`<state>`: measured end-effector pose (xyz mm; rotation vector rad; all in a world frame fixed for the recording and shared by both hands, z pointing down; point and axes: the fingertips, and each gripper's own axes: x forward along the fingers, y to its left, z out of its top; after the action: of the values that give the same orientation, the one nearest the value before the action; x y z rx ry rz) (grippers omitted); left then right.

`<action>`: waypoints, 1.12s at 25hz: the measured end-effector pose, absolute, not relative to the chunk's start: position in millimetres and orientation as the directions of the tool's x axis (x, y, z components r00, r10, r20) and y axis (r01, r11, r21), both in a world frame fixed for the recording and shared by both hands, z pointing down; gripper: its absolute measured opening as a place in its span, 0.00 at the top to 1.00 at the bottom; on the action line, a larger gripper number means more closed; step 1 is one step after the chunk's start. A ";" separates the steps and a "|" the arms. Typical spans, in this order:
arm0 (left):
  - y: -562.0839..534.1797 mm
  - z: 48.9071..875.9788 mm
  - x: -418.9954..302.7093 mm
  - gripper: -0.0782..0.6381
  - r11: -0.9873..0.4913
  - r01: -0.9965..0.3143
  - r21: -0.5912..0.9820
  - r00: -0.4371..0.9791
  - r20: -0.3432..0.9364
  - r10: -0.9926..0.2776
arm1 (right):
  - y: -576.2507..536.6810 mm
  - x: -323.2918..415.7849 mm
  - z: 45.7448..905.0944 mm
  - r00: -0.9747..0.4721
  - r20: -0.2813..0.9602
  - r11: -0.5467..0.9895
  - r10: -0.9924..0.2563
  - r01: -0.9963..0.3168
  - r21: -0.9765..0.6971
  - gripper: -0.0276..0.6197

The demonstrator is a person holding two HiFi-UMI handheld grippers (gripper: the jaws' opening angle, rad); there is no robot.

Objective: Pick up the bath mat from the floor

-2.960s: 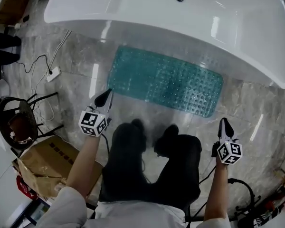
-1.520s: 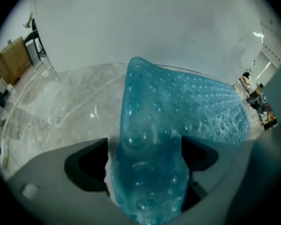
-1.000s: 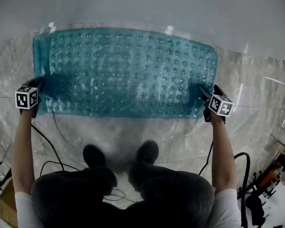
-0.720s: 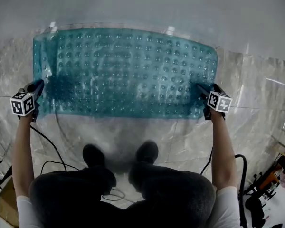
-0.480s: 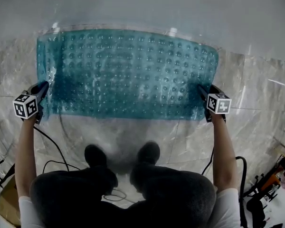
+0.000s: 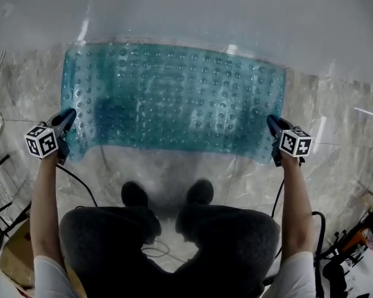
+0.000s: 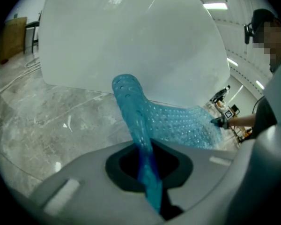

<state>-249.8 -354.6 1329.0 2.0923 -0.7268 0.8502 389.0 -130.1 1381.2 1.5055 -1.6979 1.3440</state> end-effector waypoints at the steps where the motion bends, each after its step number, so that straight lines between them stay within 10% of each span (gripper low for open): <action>1: -353.3 1317.6 -247.7 0.87 -0.553 -0.711 0.434 0.625 0.750 -0.216 | -131.0 386.6 1367.5 -0.276 0.850 -0.099 -0.448 -0.930 -0.353 0.91; 28: -305.2 647.6 -192.0 0.87 -0.647 -0.601 0.469 0.741 0.629 -0.233 | -115.7 323.0 684.2 -0.435 0.642 -0.109 -0.631 -0.770 -0.629 0.91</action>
<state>-192.0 -305.2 647.6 2.2524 -0.6249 0.6938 323.0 -115.7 684.2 1.5903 -2.0031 1.5861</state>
